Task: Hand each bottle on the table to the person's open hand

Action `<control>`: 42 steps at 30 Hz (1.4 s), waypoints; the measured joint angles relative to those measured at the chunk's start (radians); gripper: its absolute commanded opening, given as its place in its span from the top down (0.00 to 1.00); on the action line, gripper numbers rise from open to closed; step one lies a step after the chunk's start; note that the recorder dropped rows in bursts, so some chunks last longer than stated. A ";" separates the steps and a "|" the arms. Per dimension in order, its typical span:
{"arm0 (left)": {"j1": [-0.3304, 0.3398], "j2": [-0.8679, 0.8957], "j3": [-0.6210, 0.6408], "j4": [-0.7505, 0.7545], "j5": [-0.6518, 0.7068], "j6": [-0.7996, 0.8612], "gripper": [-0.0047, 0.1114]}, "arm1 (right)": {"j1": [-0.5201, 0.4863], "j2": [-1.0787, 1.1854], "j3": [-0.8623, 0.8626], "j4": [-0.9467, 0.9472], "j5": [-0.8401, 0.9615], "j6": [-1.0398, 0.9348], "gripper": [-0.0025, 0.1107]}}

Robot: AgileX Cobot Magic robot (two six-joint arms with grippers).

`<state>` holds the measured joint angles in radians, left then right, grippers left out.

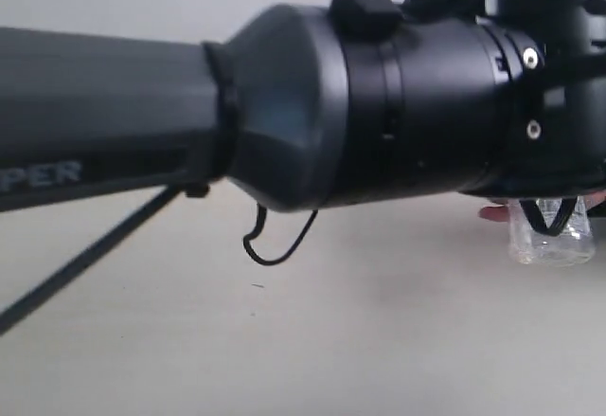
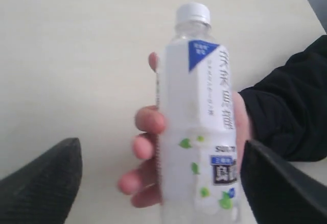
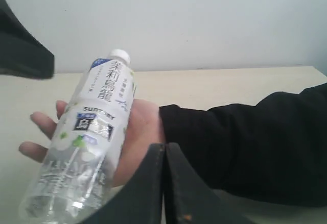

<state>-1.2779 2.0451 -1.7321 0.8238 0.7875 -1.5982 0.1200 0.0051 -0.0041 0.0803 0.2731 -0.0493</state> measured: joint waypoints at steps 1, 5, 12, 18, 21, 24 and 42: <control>0.000 -0.014 0.000 0.000 0.015 0.035 0.50 | 0.000 0.000 0.000 0.000 0.000 0.000 0.98; 0.000 -0.071 0.000 -0.011 0.113 0.188 0.96 | 0.000 0.000 0.000 0.000 0.000 0.000 0.98; 0.000 -0.121 0.012 0.001 0.337 0.313 0.94 | 0.000 0.000 0.000 0.000 0.000 0.000 0.98; 0.021 -0.201 0.134 0.007 0.265 0.380 0.95 | 0.000 0.000 0.000 0.000 0.000 0.000 0.98; 0.064 -0.266 0.226 -0.029 0.159 0.443 0.95 | 0.000 0.000 0.000 0.000 0.000 0.000 0.98; 0.119 -0.334 0.342 -0.107 0.022 0.535 0.95 | 0.000 0.000 0.000 0.000 0.000 0.000 0.98; 0.471 -0.695 1.018 -0.298 -0.787 0.930 0.95 | 0.000 0.000 0.000 0.000 0.000 0.000 0.98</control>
<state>-0.8067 1.3496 -0.7146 0.5263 0.0000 -0.6680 0.1200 0.0051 -0.0041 0.0803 0.2731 -0.0493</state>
